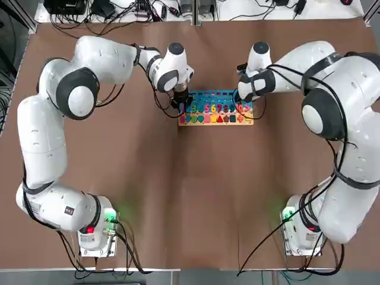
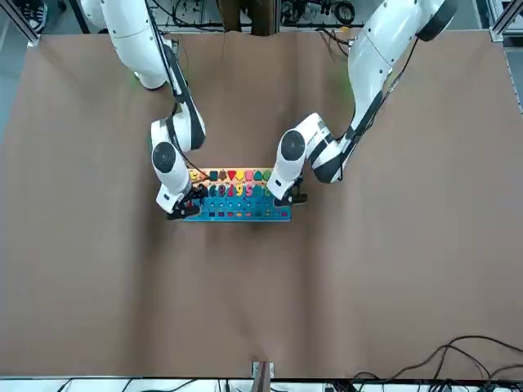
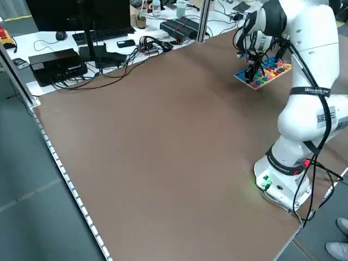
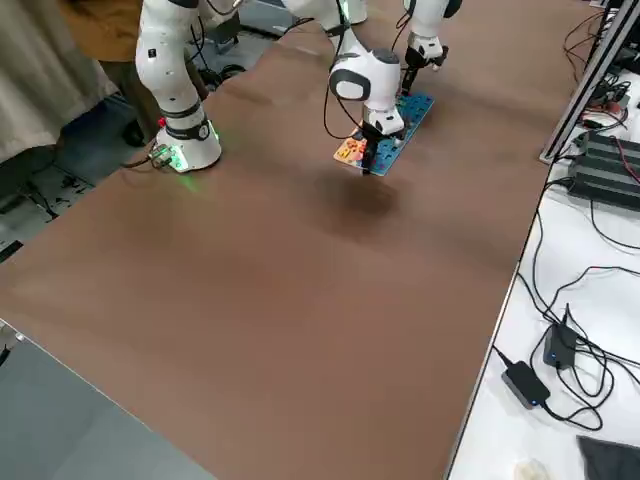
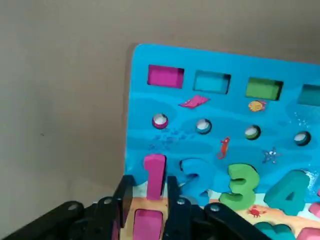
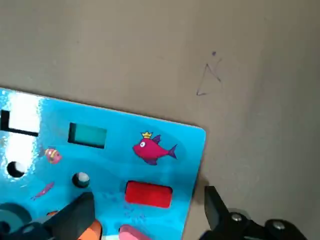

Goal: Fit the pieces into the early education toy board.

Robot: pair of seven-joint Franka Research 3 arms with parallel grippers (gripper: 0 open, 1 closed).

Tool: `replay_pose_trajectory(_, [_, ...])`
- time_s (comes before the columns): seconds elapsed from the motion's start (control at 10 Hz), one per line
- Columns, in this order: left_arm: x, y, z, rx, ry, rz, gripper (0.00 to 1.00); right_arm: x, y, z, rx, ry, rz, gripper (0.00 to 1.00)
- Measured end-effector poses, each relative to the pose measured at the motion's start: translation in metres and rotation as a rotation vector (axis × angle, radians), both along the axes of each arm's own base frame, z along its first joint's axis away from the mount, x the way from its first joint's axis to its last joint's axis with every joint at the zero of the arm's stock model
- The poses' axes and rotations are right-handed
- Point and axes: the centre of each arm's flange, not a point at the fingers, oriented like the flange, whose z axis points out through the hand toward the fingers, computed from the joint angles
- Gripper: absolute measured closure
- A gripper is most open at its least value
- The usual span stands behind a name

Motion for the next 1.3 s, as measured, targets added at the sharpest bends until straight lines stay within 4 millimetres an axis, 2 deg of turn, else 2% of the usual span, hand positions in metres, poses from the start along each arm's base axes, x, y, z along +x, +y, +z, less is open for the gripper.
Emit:
replay_pose_trajectory(0.7, [0.002, -0.003, 0.009, 0.003, -0.006, -0.003, 0.62, 0.004, -0.008, 0.054, 0.028, 0.063, -0.03, 0.01])
replay_pose_trajectory(0.9, [0.004, -0.003, 0.014, 0.0, -0.013, -0.002, 0.6, 0.006, -0.007, 0.078, 0.036, 0.108, -0.036, 0.01])
replay_pose_trajectory(1.1, [0.013, -0.002, 0.032, -0.011, -0.045, 0.0, 0.56, 0.012, -0.014, 0.118, 0.052, 0.163, -0.052, 0.01])
replay_pose_trajectory(1.3, [0.033, 0.009, 0.067, 0.011, -0.069, -0.034, 0.52, 0.013, -0.024, 0.144, 0.067, 0.187, -0.066, 0.01])
